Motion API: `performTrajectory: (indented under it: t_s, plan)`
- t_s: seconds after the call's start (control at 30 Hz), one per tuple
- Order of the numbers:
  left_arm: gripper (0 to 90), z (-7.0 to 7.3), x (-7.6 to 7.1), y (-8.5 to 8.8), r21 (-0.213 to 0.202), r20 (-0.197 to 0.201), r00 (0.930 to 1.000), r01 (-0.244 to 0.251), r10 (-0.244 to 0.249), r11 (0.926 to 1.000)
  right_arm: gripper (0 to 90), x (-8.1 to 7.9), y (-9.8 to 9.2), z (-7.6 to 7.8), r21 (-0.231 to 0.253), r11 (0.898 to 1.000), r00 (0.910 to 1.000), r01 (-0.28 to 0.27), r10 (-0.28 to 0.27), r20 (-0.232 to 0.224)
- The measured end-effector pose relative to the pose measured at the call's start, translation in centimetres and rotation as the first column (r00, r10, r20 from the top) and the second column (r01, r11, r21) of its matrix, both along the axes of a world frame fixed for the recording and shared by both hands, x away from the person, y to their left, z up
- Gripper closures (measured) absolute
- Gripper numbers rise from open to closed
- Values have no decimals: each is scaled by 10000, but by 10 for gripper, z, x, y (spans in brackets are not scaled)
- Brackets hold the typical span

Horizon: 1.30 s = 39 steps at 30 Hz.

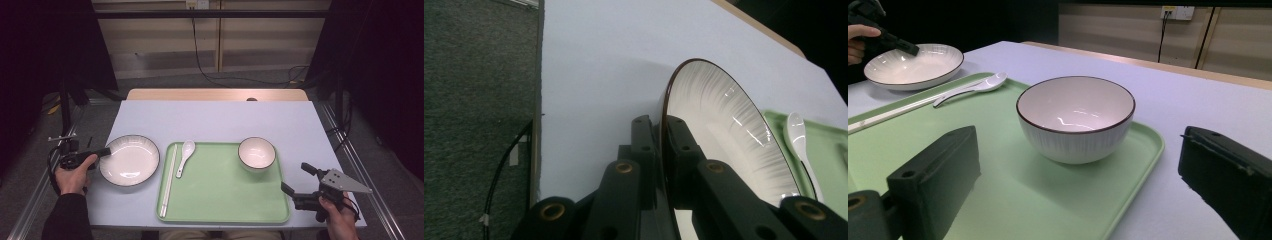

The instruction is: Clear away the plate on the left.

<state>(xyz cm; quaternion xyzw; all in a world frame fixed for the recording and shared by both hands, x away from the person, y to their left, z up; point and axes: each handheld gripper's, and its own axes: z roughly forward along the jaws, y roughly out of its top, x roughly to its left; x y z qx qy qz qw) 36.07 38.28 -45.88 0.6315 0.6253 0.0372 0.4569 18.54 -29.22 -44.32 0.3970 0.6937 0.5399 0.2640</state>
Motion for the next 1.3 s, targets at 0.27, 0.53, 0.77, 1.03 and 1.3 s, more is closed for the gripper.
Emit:
performTrajectory:
  t_s: [0.27, 0.53, 0.77, 1.03, 1.3]
  plan:
    - [842, 13, -2, -12, 202, 259, 9994, 209, -214, 9996, 28, 0, 0, 0, 70, 10000, 10000, -14, 13, 43]
    - [843, 23, -5, -17, -318, 501, 9985, 225, -209, 9992, 28, -1, 1, 1, 138, 9999, 10000, 73, -73, 17]
    - [840, 34, -11, -22, -406, 726, 9964, 458, -428, 9981, 28, -1, 2, 1, 81, 10000, 10000, 51, -51, 29]
    - [838, 50, -16, -39, -413, 1109, 9902, 902, -852, 9951, 28, -1, 1, 1, 113, 9999, 10000, 24, -25, 43]
    - [839, 52, -15, -60, -505, 1005, 9858, 1402, -1347, 9888, 28, -1, 2, 1, 112, 9999, 10000, 37, -37, 40]
